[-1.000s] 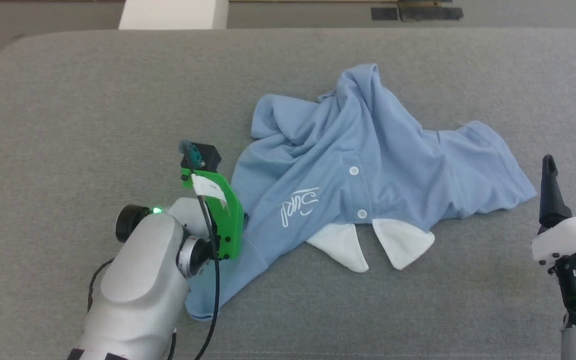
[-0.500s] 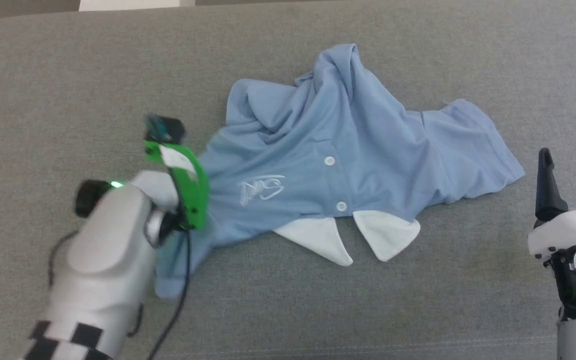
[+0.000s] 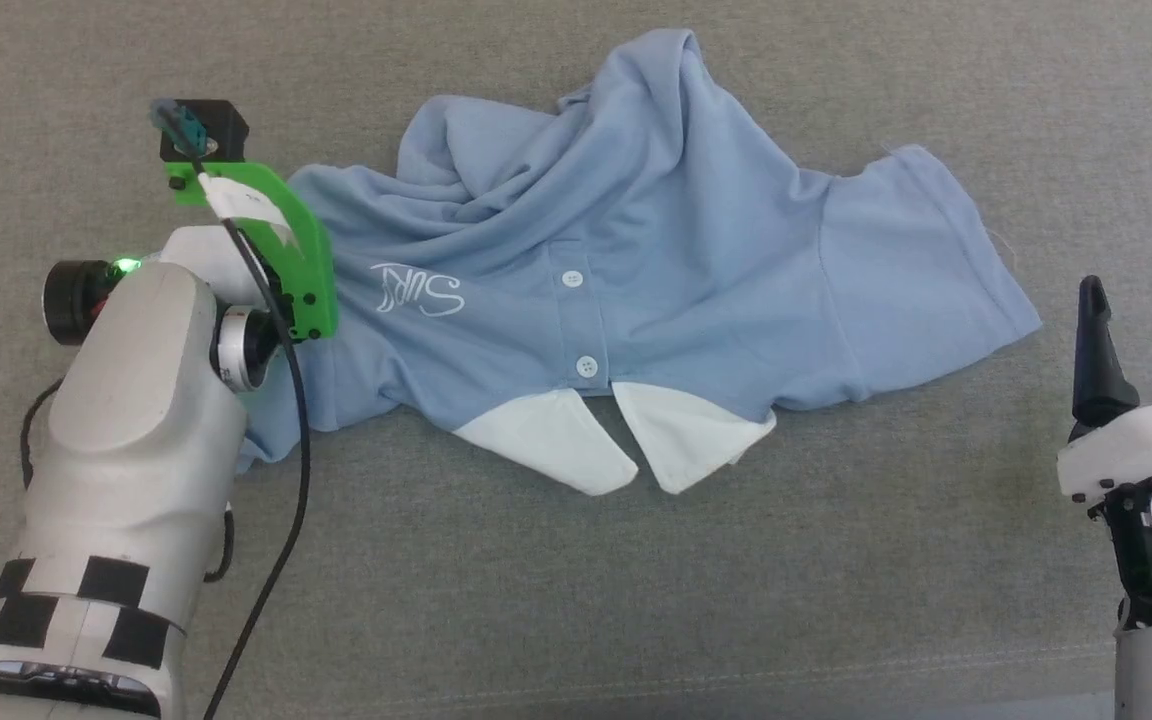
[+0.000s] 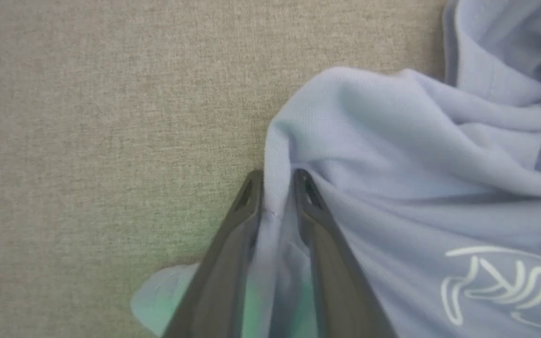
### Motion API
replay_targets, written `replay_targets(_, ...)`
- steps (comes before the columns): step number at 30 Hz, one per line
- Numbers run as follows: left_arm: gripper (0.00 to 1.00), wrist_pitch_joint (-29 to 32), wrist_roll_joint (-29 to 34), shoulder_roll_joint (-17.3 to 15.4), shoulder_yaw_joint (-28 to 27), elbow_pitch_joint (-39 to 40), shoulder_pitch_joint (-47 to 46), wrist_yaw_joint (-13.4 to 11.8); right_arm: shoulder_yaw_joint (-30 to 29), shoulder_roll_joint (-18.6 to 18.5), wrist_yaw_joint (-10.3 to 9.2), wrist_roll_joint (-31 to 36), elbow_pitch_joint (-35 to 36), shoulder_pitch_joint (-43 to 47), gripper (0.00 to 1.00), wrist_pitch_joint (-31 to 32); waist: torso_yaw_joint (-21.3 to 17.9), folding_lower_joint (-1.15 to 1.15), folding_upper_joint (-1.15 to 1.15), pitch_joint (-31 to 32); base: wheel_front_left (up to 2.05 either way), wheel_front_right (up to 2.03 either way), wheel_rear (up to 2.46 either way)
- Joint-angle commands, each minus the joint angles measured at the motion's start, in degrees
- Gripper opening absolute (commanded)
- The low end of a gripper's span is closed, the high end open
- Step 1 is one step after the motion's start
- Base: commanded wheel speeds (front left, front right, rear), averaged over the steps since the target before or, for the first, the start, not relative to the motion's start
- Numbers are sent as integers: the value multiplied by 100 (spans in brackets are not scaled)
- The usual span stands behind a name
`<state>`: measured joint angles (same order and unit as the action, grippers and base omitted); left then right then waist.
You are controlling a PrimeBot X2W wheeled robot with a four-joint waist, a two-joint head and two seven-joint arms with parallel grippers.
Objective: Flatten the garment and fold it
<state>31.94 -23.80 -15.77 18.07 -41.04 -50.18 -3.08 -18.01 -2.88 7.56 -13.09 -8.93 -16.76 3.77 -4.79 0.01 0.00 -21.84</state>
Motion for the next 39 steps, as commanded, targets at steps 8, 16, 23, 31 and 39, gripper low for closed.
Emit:
replay_targets(8,100,-1089,-688,270,-597,223,135,232,43,0,-8,30,-149,-16,100,-19,517,-1,0,542,0,0,0)
replay_targets(16,100,-2398,-1037,219,-1160,1228,1488,282,103,0,-8,-18,-422,128,100,-69,752,-1,0,1155,0,0,0)
replay_targets(23,100,-2963,-1043,294,-1301,2242,2986,51,28,1,-8,-23,-536,318,100,-86,771,-1,0,1494,0,0,0)
replay_targets(31,100,-2056,-1106,240,-1075,2973,3580,-236,-42,1,-8,-40,-550,450,100,-80,707,-1,0,1558,0,0,0)
replay_targets(39,100,379,-1059,-149,-440,2842,3006,-598,-18,1,-8,-96,-561,438,100,-93,570,-1,0,1346,0,0,0)
